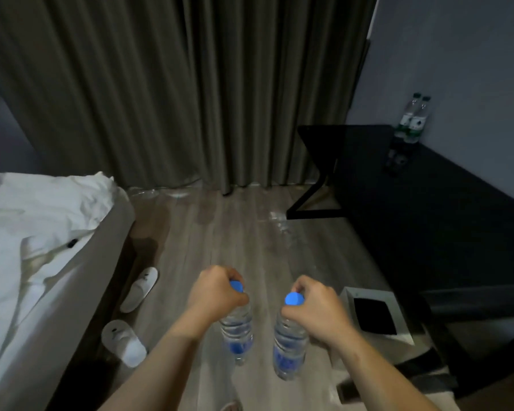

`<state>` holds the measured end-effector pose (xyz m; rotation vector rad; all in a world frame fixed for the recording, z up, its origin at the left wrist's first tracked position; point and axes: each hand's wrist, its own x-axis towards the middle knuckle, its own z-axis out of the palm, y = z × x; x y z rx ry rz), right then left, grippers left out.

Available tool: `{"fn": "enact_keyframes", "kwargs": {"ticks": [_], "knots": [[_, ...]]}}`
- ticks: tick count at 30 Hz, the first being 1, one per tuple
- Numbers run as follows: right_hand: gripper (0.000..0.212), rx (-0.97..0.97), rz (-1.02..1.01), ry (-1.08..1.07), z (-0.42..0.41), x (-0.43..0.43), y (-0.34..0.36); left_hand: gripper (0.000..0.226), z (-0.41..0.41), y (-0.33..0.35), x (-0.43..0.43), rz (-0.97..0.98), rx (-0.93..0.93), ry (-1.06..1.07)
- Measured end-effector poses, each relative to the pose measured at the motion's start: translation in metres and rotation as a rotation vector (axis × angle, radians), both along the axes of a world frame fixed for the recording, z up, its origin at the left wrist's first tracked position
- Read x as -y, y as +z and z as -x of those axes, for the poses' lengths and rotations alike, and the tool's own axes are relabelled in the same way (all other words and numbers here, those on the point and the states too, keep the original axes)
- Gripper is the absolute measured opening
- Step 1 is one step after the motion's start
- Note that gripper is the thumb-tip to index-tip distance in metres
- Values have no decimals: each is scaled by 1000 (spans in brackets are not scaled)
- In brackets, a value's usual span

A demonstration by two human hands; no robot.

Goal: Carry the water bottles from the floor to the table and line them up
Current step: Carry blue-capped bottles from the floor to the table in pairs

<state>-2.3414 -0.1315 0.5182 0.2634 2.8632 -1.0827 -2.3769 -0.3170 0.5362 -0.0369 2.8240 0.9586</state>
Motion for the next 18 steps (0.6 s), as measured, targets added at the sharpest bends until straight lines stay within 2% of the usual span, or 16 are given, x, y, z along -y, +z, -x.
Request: {"fn": "enact_keyframes", "kwargs": {"ticks": [5, 13, 18], "knots": [[21, 68, -30, -67, 100, 2, 4, 24, 115, 5, 1, 45, -18, -188], [29, -10, 80, -184, 240, -19, 18, 29, 276, 24, -27, 157, -71, -379], [23, -60, 123, -217, 326, -50, 19, 25, 363, 26, -59, 163, -77, -423]]}}
